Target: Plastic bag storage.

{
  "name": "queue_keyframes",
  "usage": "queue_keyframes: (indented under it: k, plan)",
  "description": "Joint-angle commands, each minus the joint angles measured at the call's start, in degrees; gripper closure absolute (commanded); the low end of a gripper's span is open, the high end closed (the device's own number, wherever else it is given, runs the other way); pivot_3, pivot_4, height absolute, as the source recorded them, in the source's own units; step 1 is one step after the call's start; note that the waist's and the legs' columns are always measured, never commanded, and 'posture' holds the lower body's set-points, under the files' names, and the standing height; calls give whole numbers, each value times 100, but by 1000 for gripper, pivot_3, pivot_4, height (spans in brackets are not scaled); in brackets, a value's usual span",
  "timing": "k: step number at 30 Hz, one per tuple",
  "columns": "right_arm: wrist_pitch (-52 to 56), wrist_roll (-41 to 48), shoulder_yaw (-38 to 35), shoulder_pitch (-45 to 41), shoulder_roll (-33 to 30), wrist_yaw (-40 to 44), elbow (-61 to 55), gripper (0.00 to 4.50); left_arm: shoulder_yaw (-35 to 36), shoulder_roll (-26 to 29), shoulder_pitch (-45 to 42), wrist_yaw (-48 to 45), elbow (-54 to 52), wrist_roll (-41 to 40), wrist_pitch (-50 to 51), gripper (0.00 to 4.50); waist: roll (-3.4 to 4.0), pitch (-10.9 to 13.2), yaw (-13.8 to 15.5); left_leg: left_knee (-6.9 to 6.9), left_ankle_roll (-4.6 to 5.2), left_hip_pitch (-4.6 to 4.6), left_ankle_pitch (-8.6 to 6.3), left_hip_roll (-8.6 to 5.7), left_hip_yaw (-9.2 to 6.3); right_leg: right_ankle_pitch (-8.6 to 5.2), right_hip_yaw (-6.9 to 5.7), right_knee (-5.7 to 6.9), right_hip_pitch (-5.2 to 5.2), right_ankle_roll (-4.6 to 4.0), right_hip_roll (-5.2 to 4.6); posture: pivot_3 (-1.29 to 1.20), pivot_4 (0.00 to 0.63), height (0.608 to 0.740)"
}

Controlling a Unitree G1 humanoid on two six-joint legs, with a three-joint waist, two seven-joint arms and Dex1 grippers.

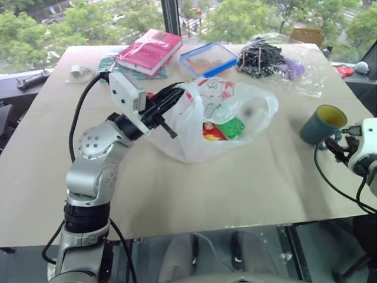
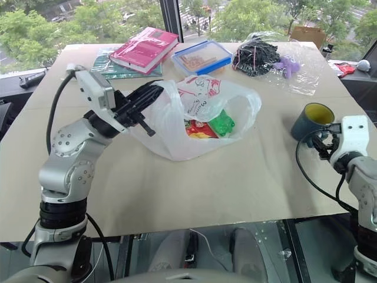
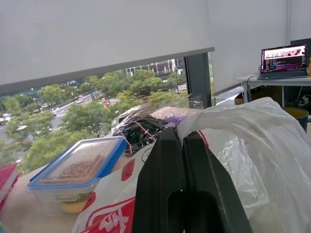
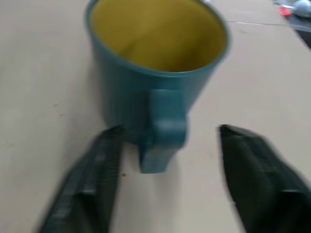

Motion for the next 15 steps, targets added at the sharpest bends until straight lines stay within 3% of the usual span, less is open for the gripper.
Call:
queue_keyframes:
  k: [1, 3, 9, 12, 15]
  plan:
    - [-345, -63, -47, -94, -117, 131, 33, 3478, 77, 55, -18, 49, -274, 24, -31, 4500, 0, 0, 1, 0, 0, 0, 0, 0, 0, 0, 0, 0, 0, 0, 0, 0, 150, 740]
    - [-391, -62, -44, -68, -123, 180, -14, 4172, 75, 56, -13, 53, -286, 15, -24, 4500, 0, 0, 1, 0, 0, 0, 0, 0, 0, 0, 0, 0, 0, 0, 0, 0, 150, 740]
    - [-39, 639, -331, 267, -216, 716, -1232, 4175, 83, 51, -28, 58, -274, -11, -12, 4500, 5, 1, 5, -1, 0, -2, 0, 2, -3, 0, -1, 0, -2, 0, 0, 0, 150, 740]
    - [563, 1855, -430, 448, -221, 1075, -2374, 4175, 73, 40, -67, 58, -230, -22, -14, 4500, 6, 1, -4, -1, 0, -1, 0, 10, -5, 0, -1, 0, -1, 0, 2, 0, 150, 740]
    - [1016, 3188, -269, 270, -82, 875, -3078, 4175, 58, 31, -131, 39, -165, -25, -27, 4500, 6, 1, -14, -1, 1, 0, -1, 20, -7, 0, -2, 0, -1, 0, 5, 0, 150, 740]
